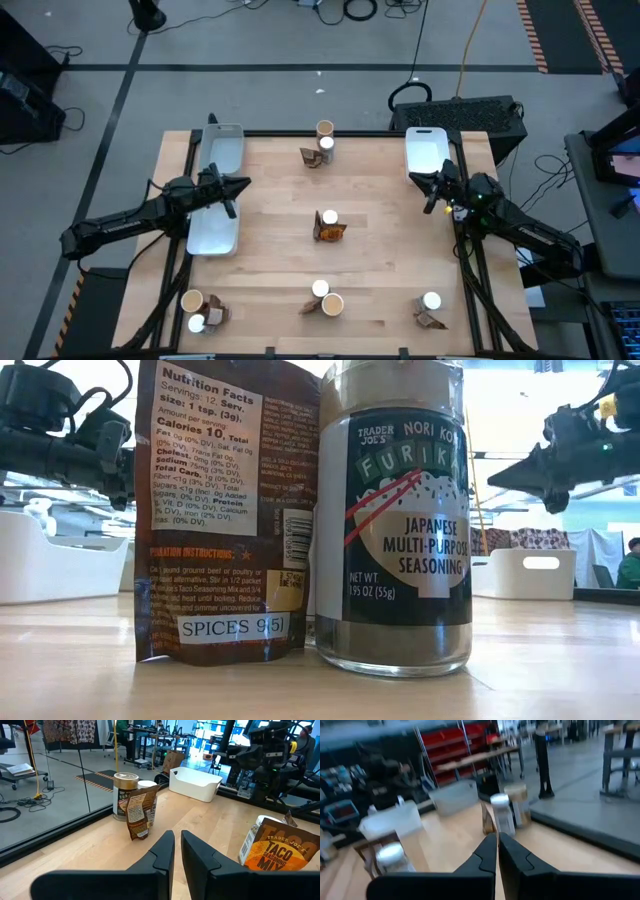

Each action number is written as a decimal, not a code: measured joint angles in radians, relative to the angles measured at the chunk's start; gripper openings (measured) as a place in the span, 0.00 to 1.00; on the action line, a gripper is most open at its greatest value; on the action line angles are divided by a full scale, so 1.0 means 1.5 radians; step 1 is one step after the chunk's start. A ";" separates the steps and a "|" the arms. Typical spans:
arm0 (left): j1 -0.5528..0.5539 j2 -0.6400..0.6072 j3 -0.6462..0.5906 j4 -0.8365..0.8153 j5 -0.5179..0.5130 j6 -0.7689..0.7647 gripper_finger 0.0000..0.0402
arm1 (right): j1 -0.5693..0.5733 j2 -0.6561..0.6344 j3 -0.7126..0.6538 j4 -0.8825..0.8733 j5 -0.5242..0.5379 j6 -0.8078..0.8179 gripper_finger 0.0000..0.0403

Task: Sort spices by type
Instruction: Put the top gold seasoning bottle into the right white bin

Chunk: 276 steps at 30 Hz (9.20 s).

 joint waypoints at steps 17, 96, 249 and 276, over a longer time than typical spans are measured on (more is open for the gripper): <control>0.000 0.000 0.000 0.020 -0.002 -0.087 0.10 | 0.000 0.084 0.000 0.230 0.004 0.035 0.00; -0.288 0.441 0.352 -0.106 -0.119 0.244 0.38 | 0.326 0.933 0.702 -0.104 0.001 -0.217 0.48; -0.037 0.340 0.327 -0.046 0.056 0.319 0.54 | -0.078 1.552 1.393 -0.528 0.019 -0.056 0.62; -0.037 0.340 0.327 -0.047 0.053 0.319 0.54 | -0.074 1.437 1.393 -0.578 0.017 -0.062 0.62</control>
